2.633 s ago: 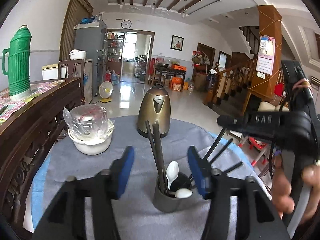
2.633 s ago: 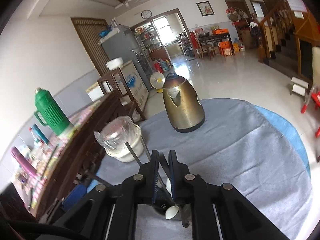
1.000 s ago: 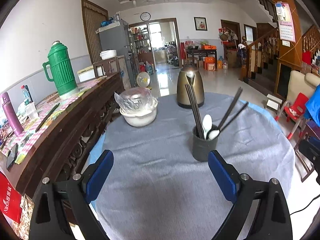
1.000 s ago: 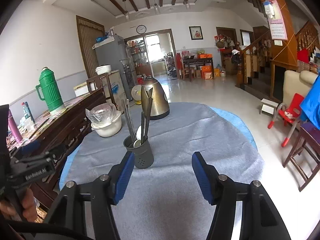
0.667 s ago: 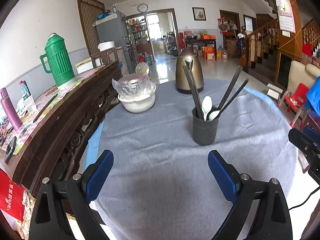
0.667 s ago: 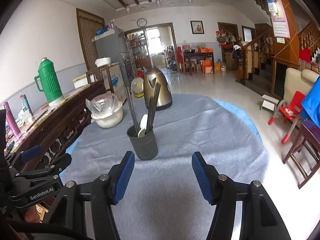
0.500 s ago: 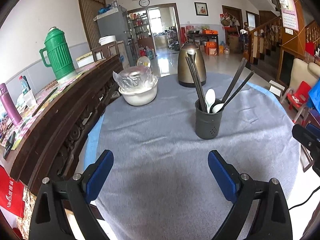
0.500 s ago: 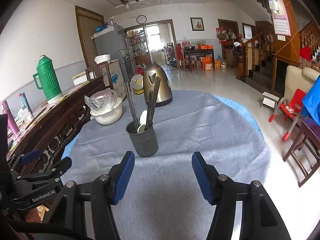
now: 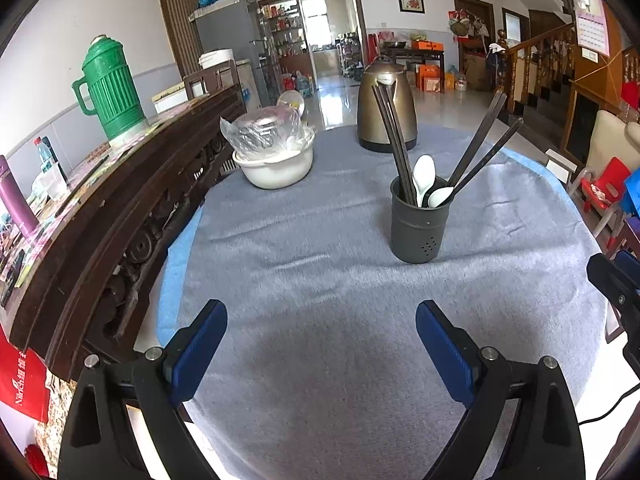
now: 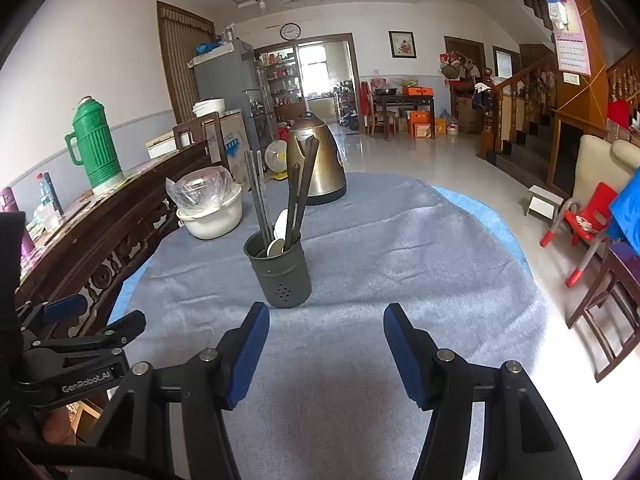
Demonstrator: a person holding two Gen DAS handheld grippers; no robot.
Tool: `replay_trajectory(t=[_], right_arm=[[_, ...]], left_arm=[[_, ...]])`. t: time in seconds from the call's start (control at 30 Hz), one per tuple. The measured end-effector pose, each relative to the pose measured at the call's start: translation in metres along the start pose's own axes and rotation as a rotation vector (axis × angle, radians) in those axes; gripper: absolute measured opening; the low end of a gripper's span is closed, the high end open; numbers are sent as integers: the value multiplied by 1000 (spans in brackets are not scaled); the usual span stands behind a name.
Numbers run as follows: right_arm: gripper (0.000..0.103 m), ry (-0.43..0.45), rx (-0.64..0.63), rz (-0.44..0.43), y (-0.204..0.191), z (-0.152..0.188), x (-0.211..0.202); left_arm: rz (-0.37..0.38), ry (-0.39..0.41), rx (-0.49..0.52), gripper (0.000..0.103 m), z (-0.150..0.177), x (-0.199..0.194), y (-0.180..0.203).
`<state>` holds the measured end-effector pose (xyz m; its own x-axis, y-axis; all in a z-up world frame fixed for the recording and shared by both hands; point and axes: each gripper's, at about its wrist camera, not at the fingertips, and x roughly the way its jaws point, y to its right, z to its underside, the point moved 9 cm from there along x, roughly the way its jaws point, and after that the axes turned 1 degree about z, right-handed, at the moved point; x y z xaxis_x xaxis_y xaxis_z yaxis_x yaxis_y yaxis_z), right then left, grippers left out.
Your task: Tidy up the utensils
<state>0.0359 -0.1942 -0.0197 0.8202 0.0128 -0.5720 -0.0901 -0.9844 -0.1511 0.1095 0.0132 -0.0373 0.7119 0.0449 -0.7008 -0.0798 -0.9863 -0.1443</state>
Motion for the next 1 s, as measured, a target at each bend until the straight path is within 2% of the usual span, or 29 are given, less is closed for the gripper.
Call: replay_trajectory(t=[0.4, 1.0], right_arm=[[63, -29, 19, -3, 8, 0, 10], [63, -39, 0, 2, -12, -2, 8]], left_arm=[[-3, -21, -1, 95, 7, 4, 14], [21, -24, -79, 95, 11, 1, -10]])
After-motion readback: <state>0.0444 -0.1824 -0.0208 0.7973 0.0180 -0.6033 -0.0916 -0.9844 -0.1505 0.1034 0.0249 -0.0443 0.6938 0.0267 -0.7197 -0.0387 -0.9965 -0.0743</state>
